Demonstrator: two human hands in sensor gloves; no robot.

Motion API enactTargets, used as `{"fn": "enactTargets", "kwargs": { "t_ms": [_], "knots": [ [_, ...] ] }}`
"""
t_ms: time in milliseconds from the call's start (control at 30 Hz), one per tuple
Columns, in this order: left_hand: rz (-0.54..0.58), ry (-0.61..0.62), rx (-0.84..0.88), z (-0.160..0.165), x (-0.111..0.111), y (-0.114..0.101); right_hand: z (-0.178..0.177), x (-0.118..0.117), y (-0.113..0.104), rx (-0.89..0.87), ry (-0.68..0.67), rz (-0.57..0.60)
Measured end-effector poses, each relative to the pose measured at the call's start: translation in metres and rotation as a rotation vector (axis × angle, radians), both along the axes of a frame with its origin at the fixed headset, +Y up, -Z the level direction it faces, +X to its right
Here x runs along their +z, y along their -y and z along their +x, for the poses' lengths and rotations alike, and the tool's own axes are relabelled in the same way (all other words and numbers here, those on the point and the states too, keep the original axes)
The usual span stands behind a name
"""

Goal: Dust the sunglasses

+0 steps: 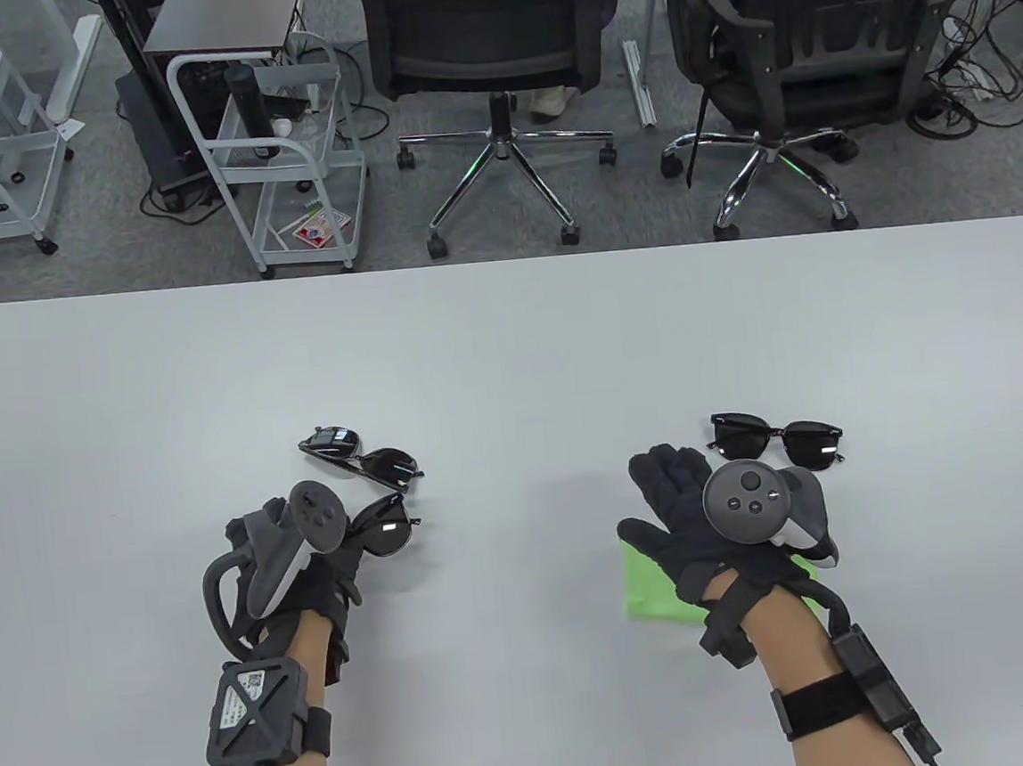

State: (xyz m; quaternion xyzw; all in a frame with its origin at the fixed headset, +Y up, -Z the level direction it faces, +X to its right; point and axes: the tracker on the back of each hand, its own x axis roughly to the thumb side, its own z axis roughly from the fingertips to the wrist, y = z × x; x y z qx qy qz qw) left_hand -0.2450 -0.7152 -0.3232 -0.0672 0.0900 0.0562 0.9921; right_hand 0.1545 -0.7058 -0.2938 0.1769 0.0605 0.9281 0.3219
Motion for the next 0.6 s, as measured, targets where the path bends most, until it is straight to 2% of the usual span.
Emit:
{"fn": "enactTargets", "kwargs": {
  "t_ms": [167, 367, 600],
  "knots": [
    [0.097, 0.190, 0.011, 0.058, 0.010, -0.018, -0.026, 0.007, -0.013, 0.087, -0.080, 0.113],
    [0.161, 0.410, 0.049, 0.124, 0.033, -0.034, -0.062, 0.025, -0.032, 0.289, -0.152, 0.383],
    [0.153, 0.474, 0.149, 0.143, 0.047, -0.039, -0.085, 0.037, -0.031, 0.496, -0.230, 0.582]
  ]
}}
